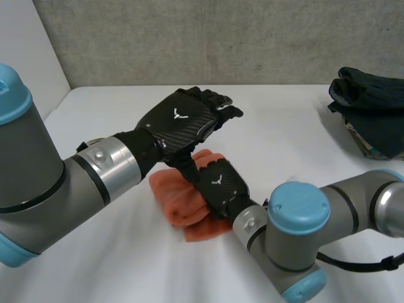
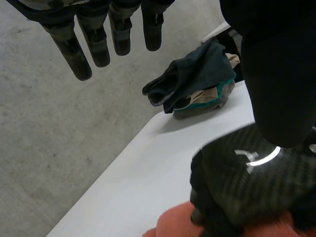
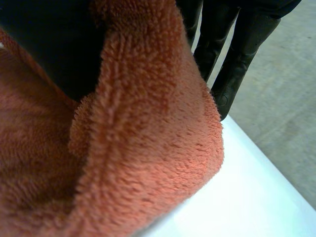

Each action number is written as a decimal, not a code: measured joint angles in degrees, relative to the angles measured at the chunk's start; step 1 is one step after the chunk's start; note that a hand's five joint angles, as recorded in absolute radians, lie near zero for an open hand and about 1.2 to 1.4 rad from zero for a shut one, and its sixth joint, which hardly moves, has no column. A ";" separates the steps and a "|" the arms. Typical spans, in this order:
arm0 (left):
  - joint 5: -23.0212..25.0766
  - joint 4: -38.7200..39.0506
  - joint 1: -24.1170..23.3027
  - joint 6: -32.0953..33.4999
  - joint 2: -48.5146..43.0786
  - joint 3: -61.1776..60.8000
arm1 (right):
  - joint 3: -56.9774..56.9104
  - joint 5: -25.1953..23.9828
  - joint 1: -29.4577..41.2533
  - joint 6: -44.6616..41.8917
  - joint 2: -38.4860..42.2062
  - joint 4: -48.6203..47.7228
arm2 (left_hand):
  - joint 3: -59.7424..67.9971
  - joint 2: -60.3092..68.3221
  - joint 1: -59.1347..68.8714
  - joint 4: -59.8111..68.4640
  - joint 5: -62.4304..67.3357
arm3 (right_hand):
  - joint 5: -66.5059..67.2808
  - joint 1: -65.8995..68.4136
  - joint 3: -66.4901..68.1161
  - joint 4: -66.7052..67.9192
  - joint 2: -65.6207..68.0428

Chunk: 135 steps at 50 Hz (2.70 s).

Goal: Fold the laundry.

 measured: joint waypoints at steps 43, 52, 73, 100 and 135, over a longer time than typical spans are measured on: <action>0.03 -2.00 2.06 -0.14 0.51 -1.32 | 6.06 -8.55 -10.27 -0.88 -5.16 6.82 | 0.00 0.00 0.00 0.00 0.00 | -47.38 -37.80 -50.78 -52.57 -51.89; 0.03 -2.02 2.29 -0.13 0.42 -1.32 | 1.95 -8.24 -10.23 -0.94 -1.12 6.50 | 0.00 0.00 0.00 0.00 0.00 | -42.59 -31.86 -44.79 -46.53 -47.09; -0.04 -2.18 2.49 -0.13 0.42 -1.48 | -5.25 -8.31 -10.25 -0.91 2.49 6.52 | 0.00 0.00 0.00 0.00 0.00 | -3.02 -1.18 -1.85 0.04 -0.55; -0.16 -2.00 6.33 -1.98 5.50 -1.33 | -42.91 -10.89 -34.06 8.18 0.69 -5.62 | 0.00 0.00 0.00 0.00 0.00 | -3.02 0.94 -0.94 0.46 -0.05; -0.39 -1.82 -0.54 -1.81 5.84 -3.75 | -26.89 -40.81 -66.69 28.54 14.16 -24.33 | 0.00 0.00 0.00 0.00 0.00 | -43.61 -37.62 -51.03 -51.68 -51.44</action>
